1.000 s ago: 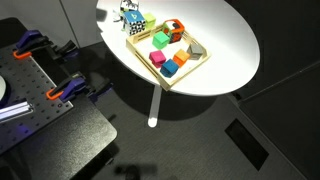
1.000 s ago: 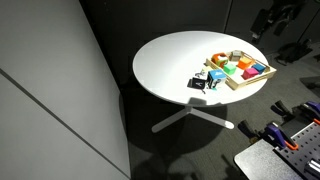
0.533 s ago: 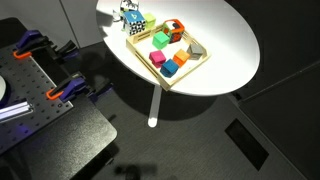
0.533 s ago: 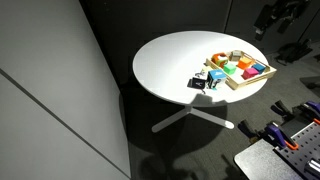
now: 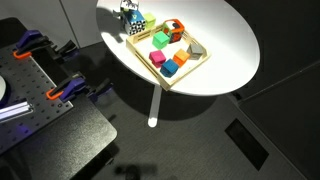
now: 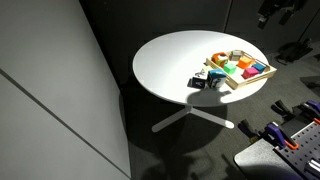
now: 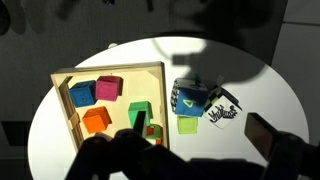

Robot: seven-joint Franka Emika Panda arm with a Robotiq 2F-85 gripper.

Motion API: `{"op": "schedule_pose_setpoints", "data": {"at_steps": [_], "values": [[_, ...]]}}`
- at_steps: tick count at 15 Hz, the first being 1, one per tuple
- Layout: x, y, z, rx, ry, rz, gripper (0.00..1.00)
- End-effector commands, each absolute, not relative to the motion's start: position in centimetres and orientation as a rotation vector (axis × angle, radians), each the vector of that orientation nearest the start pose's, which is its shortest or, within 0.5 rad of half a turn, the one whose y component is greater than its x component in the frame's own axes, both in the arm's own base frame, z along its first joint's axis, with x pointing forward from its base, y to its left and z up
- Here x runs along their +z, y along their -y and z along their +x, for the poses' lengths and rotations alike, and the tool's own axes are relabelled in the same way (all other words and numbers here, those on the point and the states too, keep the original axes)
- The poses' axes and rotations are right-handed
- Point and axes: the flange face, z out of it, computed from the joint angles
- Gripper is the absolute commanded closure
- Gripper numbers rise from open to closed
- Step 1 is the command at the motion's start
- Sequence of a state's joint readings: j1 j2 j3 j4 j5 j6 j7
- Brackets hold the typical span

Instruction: Pick up the green block and put it on the lime green block

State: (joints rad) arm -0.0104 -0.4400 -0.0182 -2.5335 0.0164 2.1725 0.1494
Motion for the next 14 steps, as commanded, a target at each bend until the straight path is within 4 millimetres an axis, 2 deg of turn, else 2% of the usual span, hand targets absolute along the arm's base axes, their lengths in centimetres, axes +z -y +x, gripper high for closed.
{"op": "schedule_pose_setpoints", "data": {"at_steps": [1,5,9,14], "values": [[43.2,3.5,43.8,-0.094,-0.275,-3.079,0.0],[41.2,5.9,45.9,-0.031,-0.246,-3.083,0.0],[38.3,8.5,47.3,0.033,-0.139,-3.106,0.0],[35.3,11.6,48.9,0.052,-0.091,-3.126,0.0]]}}
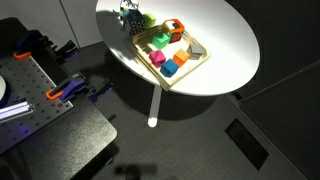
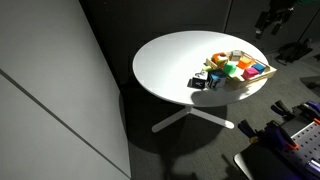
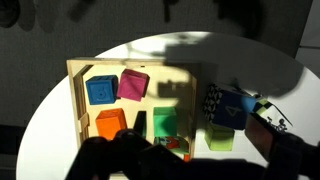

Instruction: Pick up the green block and put it on the lime green block

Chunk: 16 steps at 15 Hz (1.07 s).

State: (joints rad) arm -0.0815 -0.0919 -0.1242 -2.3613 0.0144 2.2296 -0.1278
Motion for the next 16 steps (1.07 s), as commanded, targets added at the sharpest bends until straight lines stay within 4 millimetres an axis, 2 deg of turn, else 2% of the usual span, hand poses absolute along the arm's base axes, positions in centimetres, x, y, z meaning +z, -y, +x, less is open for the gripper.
{"op": "schedule_pose_setpoints", "data": {"at_steps": [1,2,3,5,13,16], "values": [[34.9,12.0,49.1,0.05,-0.089,-3.129,0.0],[34.8,12.3,49.3,0.046,-0.095,-3.131,0.0],[34.7,11.3,48.3,0.061,-0.124,-3.116,0.0],[34.1,11.5,48.4,0.075,-0.127,-3.116,0.0],[34.1,11.3,48.4,0.074,-0.121,-3.116,0.0],[33.3,12.4,49.0,0.106,-0.14,-3.111,0.0]]}}
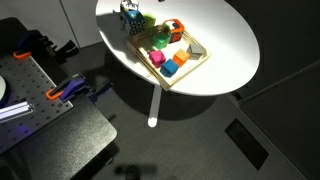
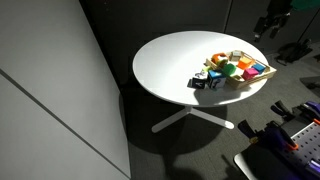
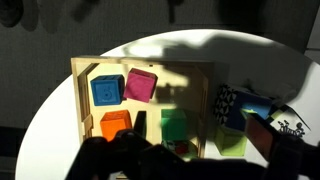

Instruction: Pick up the green block and put it on the lime green block

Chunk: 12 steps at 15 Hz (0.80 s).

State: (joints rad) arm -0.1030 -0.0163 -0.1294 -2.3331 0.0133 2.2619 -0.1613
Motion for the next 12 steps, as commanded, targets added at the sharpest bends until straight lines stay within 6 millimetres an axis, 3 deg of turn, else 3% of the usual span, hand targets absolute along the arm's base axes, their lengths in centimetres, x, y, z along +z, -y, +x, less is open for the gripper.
{"op": "schedule_pose_setpoints", "data": {"at_steps": [1,6,12], "values": [[33.0,12.7,49.2,0.117,-0.15,-3.109,0.0],[30.3,13.9,51.0,0.107,-0.198,-3.089,0.0],[25.6,13.0,55.3,0.026,-0.218,-3.104,0.0]]}}
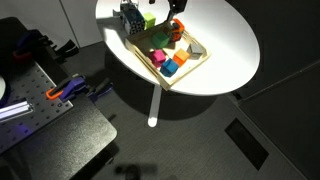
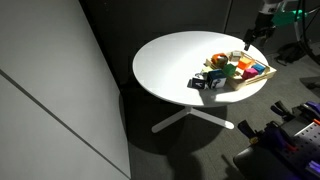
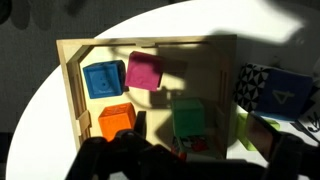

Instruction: Pick up the green block and put it on the lime green block

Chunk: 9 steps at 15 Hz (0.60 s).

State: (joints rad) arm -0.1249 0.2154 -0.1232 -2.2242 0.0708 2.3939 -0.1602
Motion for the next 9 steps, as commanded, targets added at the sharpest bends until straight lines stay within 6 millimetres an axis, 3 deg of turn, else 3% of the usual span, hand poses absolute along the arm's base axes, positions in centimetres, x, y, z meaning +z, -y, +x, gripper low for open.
{"op": "schedule_pose_setpoints", "data": {"at_steps": [1,9], "values": [[24.6,12.8,56.1,0.01,-0.21,-3.113,0.0],[19.2,11.4,61.5,0.015,-0.169,-3.125,0.0]]}}
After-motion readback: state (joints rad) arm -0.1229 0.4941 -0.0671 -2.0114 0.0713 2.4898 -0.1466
